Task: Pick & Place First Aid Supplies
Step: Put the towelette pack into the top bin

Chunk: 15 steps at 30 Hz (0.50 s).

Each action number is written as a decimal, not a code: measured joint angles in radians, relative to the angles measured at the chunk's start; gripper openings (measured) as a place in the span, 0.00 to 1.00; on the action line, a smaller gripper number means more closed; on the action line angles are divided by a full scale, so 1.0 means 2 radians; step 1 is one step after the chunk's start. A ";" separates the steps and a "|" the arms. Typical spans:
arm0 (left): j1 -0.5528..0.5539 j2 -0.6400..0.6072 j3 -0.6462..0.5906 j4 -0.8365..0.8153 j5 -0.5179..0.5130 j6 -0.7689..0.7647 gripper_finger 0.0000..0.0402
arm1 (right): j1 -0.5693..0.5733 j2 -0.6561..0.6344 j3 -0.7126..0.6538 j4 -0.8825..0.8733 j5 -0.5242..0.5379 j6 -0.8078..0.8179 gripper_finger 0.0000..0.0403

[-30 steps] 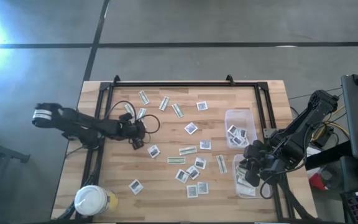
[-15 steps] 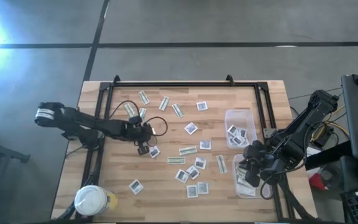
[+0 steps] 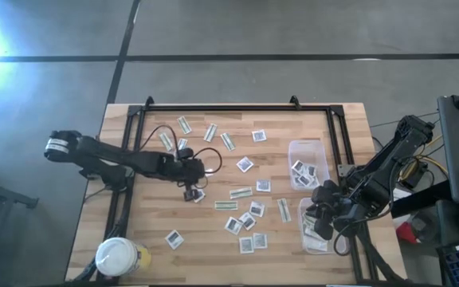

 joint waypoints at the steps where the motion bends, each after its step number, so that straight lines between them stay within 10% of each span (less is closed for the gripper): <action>1: -0.001 0.000 0.005 0.003 0.000 0.003 0.00 | 0.000 0.000 0.000 0.000 0.000 0.000 0.17; 15: -0.015 -0.001 0.031 0.081 0.043 0.028 0.00 | 0.000 0.000 0.000 0.029 0.001 -0.060 0.16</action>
